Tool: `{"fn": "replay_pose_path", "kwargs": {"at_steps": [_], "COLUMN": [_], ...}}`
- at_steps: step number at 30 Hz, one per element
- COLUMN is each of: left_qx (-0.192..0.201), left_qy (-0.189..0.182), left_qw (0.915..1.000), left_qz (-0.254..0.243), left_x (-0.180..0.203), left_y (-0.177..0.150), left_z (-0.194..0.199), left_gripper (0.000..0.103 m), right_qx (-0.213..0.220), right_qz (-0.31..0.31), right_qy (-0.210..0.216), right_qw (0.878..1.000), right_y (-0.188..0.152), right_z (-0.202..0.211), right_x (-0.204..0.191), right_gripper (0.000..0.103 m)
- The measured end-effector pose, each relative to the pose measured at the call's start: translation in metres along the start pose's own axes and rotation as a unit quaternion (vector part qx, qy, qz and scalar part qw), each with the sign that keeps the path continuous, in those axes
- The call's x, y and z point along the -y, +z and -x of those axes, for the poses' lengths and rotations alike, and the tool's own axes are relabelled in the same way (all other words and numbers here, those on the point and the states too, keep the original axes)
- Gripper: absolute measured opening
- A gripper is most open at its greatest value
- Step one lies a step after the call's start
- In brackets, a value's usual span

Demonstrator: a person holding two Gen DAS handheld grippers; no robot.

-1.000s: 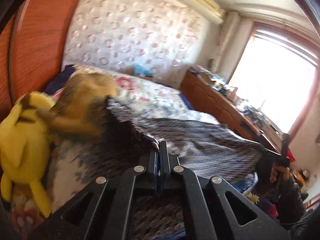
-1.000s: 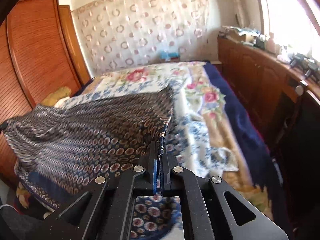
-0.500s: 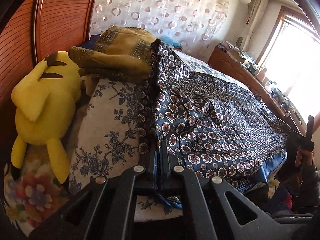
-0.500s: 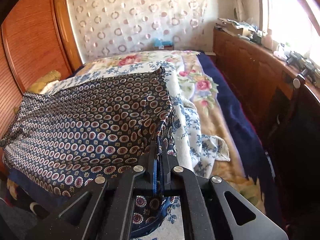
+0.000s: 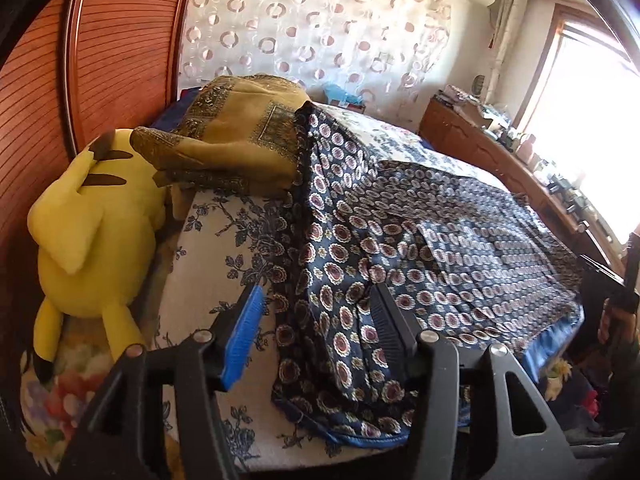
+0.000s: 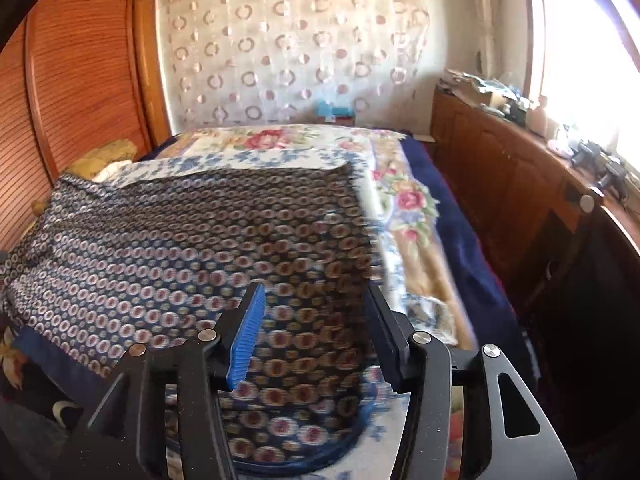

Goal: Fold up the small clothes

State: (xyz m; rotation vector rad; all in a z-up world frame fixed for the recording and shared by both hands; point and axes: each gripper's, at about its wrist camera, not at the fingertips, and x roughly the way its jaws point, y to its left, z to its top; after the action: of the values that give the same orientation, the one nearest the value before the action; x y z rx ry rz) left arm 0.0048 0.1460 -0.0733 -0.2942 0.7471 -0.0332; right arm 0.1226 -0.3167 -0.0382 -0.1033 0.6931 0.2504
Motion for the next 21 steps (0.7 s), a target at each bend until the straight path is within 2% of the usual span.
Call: {"fn": "replay_pose_path", "kwargs": {"at_steps": [8,13,21], "left_qx": [-0.012,-0.015,-0.018], "left_qy": [0.021,0.027,0.035], "left_qw": [0.9997,0.9995,0.9992], "left_qz": [0.001,0.006,-0.001], "left_x": [-0.002,-0.007,-0.007], "left_y": [-0.007,-0.011,-0.013], "left_z": [-0.012,-0.014,-0.016], "left_gripper": [0.054,0.054,0.054], "right_qx": [-0.027,-0.037,-0.050], "right_qz": [0.016,0.037,0.046], "right_qy": [0.055,0.064,0.061], "right_qw": [0.998,0.997,0.996], "right_y": [-0.016,-0.023,-0.036], "right_z": [-0.029,-0.038,-0.047], "right_x": [-0.047,-0.072,-0.082], "right_gripper": [0.052,0.052,0.054]}}
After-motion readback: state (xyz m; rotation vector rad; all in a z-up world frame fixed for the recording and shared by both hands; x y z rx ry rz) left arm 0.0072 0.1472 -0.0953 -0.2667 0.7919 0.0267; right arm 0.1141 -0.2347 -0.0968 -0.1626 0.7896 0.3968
